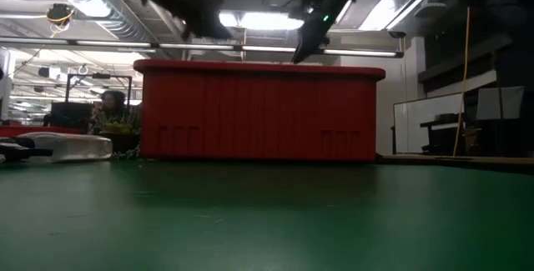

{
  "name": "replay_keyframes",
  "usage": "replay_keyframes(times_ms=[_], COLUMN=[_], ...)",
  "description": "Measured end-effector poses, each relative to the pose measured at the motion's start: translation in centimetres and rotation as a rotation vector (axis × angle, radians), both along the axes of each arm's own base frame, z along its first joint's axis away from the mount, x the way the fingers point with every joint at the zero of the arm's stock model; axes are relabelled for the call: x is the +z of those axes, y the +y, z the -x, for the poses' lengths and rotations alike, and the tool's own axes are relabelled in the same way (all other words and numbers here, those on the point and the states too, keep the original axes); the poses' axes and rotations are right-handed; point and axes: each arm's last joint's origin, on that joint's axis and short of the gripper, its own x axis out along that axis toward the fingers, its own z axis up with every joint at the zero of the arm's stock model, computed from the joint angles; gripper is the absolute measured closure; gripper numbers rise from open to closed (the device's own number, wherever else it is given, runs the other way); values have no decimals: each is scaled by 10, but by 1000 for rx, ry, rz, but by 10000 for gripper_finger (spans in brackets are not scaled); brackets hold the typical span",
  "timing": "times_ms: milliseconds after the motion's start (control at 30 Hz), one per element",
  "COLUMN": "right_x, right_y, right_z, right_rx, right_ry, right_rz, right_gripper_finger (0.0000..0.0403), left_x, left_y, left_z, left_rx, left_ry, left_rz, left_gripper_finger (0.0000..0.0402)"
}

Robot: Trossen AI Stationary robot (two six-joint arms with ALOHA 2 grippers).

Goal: Fold Laundry from Bin
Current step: Return to Home Position

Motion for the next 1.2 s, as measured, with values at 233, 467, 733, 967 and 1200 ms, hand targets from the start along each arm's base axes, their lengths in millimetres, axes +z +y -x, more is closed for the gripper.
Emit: replay_keyframes(times_ms=[233,467,733,967,1200], right_x=[35,51,29,-15,-67], right_y=[42,98,154,179,203], right_z=[21,14,24,70,123], right_rx=[88,253,341,271,172], right_ry=[-14,-31,-15,-180,-394], right_rz=[-61,-103,-169,-221,-251], right_gripper_finger=[262,262,262,262,262], left_x=[23,12,21,18,-36], left_y=[-50,-97,-142,-180,-205], left_z=[19,15,11,55,90], left_rx=[-72,-223,-396,-338,-348], left_ry=[58,228,240,154,11], left_rz=[29,179,143,131,83], left_gripper_finger=[312,312,312,312,312])
